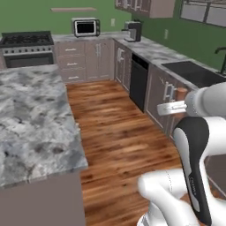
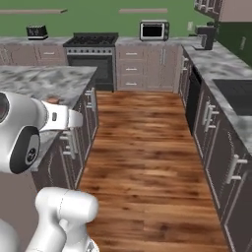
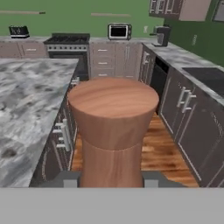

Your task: Take 2 condiments from the cabinet and move them on the counter near the stove.Make sure the condiments are lined up with each other, next to each other.

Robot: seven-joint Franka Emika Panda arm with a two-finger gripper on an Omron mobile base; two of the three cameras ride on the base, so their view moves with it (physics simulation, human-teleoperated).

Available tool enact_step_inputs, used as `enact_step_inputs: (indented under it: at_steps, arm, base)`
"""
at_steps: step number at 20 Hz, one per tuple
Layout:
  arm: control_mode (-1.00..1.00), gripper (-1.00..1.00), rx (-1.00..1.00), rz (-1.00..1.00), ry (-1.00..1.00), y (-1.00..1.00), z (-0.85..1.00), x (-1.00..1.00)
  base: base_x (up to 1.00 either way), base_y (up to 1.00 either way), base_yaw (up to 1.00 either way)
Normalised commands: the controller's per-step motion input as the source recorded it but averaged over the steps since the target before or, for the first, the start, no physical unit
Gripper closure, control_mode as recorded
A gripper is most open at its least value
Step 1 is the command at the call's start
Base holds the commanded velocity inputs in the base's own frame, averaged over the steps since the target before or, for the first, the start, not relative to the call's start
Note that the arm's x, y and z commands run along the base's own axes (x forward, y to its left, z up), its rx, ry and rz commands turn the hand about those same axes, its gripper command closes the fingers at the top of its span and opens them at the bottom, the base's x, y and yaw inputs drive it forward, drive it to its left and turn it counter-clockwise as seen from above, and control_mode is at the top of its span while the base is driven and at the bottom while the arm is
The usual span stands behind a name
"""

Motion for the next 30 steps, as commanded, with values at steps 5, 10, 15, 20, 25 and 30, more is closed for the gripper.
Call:
enact_step_inputs:
  at_steps: [5, 10, 15, 20, 25, 30]
  arm:
    - [1.00, 1.00, 0.00, 0.00, 0.00, 0.00, 0.00, 0.00]
    - [1.00, 1.00, 0.00, 0.00, 0.00, 0.00, 0.00, 0.00]
    - [1.00, 1.00, 0.00, 0.00, 0.00, 0.00, 0.00, 0.00]
    - [1.00, 1.00, 0.00, 0.00, 0.00, 0.00, 0.00, 0.00]
    - [1.00, 1.00, 0.00, 0.00, 0.00, 0.00, 0.00, 0.00]
    - [1.00, 1.00, 0.00, 0.00, 0.00, 0.00, 0.00, 0.00]
  base:
    - [0.99, -0.34, 0.36]
    - [1.00, -0.42, 0.26]
    - [1.00, -0.81, 0.15]
    - [1.00, -0.83, 0.13]
    - [1.00, -0.67, 0.11]
    - [1.00, -0.38, 0.06]
